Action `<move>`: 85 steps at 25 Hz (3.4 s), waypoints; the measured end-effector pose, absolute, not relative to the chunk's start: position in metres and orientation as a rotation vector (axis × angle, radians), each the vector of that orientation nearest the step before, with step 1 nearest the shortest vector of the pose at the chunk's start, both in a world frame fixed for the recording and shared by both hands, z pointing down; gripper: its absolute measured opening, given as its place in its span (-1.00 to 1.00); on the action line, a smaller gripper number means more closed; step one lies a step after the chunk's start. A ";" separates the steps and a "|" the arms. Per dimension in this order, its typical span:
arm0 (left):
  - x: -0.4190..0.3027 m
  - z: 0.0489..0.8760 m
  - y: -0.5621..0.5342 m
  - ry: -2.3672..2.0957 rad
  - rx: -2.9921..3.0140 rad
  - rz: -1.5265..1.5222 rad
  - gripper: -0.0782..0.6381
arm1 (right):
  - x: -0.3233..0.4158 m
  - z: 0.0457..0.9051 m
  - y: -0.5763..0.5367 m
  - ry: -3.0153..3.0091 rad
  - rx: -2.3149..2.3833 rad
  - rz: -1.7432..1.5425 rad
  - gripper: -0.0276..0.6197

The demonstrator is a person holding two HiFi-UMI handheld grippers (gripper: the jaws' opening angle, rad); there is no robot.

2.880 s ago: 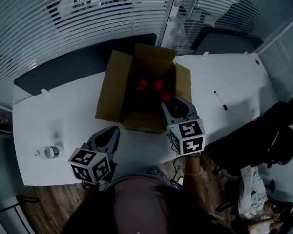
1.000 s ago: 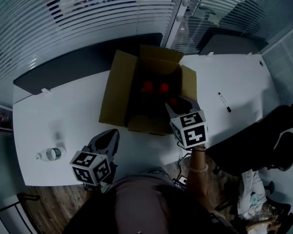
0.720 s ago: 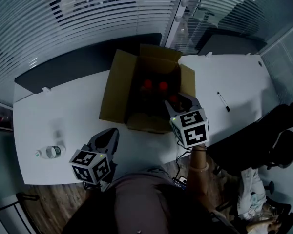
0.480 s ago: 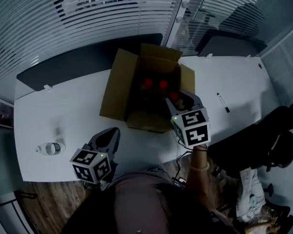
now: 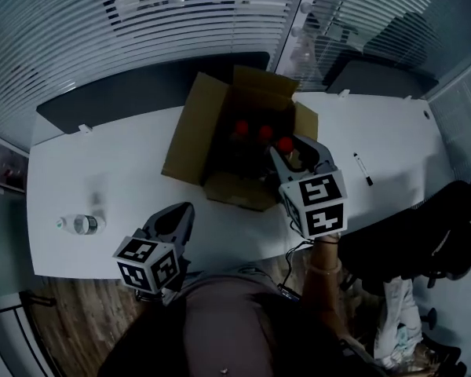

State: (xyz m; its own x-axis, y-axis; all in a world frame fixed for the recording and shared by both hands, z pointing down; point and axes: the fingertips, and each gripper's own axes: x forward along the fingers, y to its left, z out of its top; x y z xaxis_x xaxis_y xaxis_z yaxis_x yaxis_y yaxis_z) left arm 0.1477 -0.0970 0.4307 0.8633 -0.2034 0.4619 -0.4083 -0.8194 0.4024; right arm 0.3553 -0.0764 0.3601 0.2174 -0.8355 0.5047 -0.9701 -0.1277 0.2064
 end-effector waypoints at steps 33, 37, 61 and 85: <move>0.086 0.414 -0.092 -0.455 2.558 0.522 -0.76 | 0.300 0.281 -0.065 -1.694 2.155 0.085 -0.39; 0.076 0.410 -0.091 -0.423 2.578 0.513 -0.76 | 0.284 0.269 -0.059 -1.691 2.176 0.058 -0.39; 0.006 0.408 -0.071 -0.347 2.602 0.492 -0.76 | 0.191 0.220 -0.032 -1.684 2.224 -0.134 -0.39; -0.073 0.412 -0.068 -0.422 2.610 0.484 -0.76 | 0.107 0.268 -0.043 -1.795 2.158 -0.027 -0.39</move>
State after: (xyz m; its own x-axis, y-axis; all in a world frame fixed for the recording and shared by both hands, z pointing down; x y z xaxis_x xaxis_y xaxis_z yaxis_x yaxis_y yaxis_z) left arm -0.0733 -0.0685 0.4120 0.8917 -0.2106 0.4007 -0.3685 -0.8518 0.3724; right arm 0.1073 -0.0428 0.2684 0.2044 -0.9592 0.1955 -0.9529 -0.1492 0.2641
